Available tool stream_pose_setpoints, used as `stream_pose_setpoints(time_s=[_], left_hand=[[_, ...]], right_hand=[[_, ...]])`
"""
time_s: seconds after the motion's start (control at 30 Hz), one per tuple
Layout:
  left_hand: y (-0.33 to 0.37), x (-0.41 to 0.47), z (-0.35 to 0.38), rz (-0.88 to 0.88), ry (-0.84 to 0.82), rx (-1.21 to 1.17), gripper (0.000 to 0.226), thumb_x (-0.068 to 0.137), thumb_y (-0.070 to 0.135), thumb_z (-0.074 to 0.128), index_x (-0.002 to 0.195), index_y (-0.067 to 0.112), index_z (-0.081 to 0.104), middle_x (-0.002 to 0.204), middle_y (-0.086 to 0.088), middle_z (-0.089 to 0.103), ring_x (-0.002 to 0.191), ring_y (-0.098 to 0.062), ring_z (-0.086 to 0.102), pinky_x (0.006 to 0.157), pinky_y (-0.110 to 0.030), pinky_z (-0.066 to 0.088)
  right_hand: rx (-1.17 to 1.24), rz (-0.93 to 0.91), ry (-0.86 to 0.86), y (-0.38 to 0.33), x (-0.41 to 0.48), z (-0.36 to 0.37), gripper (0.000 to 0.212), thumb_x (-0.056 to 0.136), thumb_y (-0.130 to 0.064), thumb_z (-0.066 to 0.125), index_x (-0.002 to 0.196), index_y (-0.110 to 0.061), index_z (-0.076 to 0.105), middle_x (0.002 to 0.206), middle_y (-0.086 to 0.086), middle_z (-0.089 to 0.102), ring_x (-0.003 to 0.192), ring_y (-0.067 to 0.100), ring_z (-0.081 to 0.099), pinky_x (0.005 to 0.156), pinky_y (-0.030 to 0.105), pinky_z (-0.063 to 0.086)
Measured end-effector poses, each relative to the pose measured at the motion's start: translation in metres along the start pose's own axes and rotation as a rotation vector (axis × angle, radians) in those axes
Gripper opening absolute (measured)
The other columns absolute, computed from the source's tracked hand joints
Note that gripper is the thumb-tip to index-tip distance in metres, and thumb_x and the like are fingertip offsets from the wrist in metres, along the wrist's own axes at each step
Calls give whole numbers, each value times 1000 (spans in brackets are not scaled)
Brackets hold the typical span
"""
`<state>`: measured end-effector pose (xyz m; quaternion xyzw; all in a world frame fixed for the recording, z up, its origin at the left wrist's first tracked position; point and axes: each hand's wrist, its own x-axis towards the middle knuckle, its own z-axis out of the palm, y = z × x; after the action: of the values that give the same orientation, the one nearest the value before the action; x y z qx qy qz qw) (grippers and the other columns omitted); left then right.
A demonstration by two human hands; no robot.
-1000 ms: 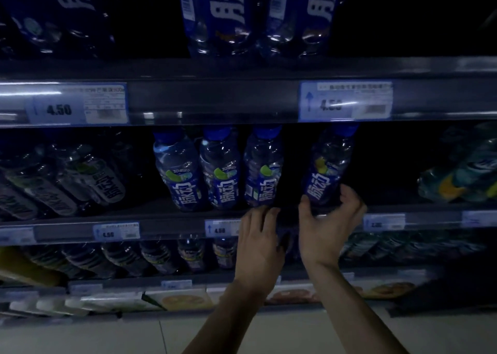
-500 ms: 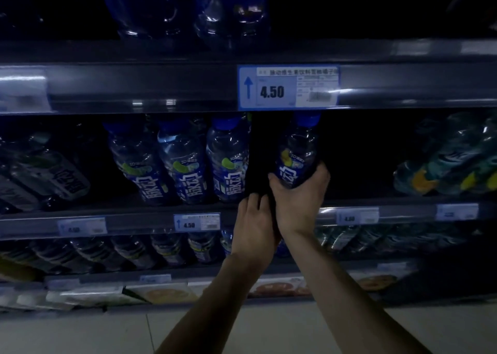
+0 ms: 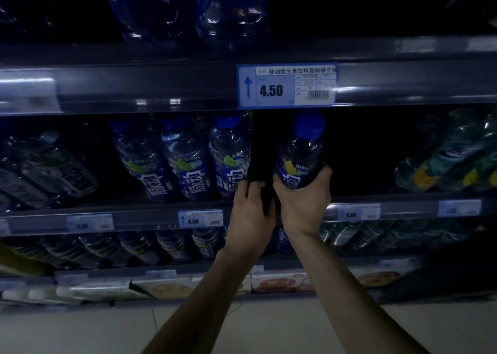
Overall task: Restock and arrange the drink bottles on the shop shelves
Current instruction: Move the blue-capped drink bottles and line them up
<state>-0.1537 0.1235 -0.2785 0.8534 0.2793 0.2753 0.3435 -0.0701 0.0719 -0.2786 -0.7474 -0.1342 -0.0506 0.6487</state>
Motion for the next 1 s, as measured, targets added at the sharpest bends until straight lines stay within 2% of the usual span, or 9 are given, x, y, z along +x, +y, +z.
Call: stream_pose_setpoints(time_s=[0.07,0.17,0.23,0.37,0.43,0.53,0.67,0.83,1.0], left_hand=[[-2,-3,-4,-13,5,2,30,92,19,58,119,7,53,116,-9,48,92,-19,53,76,-27,48],[-4,-6,-14,-13,15,-7,35,90,23,61,120,8,53,116,-7,49,96,-12,49,80,-4,33],[-4,-7,-22,-11,17,-9,38,89,26,62,122,9,52,118,-6,49,99,-11,49,81,-1,28],[0,-10,-41,25,21,25,43,90,33,61,125,12,49,123,-5,47,109,-18,49,85,-17,38],[4,-13,-54,41,26,34,44,90,34,61,126,13,49,123,-5,47,110,-21,49,87,-27,42],[14,-17,-78,70,44,54,45,89,31,63,126,11,50,123,-6,48,111,-21,48,90,-28,42],[40,-16,-113,152,72,111,41,89,30,63,124,11,52,121,-7,51,109,-21,51,87,-32,46],[84,-7,-151,283,155,133,35,88,29,62,115,7,58,107,-6,59,96,-24,59,73,-35,53],[118,11,-173,386,171,202,41,90,35,54,119,8,57,111,-8,59,101,-24,54,86,-36,49]], right_hand=[[3,-9,-1,-2,-6,-4,65,67,-22,87,119,-19,49,107,-4,61,95,2,59,79,9,49],[15,-51,2,-9,-15,-12,68,68,-21,87,120,-31,44,112,-5,61,101,2,59,83,7,46],[6,-65,-14,-13,-23,-19,68,69,-22,86,123,-29,45,115,-3,62,102,5,60,82,9,47],[-1,-68,-72,-23,-44,-35,69,69,-21,86,126,-19,48,111,-11,60,99,-12,57,76,3,44],[-4,-73,-92,-31,-55,-42,70,67,-20,87,126,-19,48,111,-11,60,98,-8,57,78,5,46],[-16,-106,-111,-47,-67,-53,71,68,-17,86,125,-26,45,112,-18,57,101,-2,57,80,8,48],[-28,-147,-84,-83,-70,-66,74,66,-21,86,124,-35,41,112,-30,51,98,-17,53,77,1,44],[-21,-225,-37,-134,-59,-78,76,64,-20,87,127,-31,46,110,-17,56,99,-12,54,77,-1,41],[5,-276,-50,-180,-39,-89,72,66,-25,88,127,-19,50,109,-10,59,100,-14,54,74,0,42]])
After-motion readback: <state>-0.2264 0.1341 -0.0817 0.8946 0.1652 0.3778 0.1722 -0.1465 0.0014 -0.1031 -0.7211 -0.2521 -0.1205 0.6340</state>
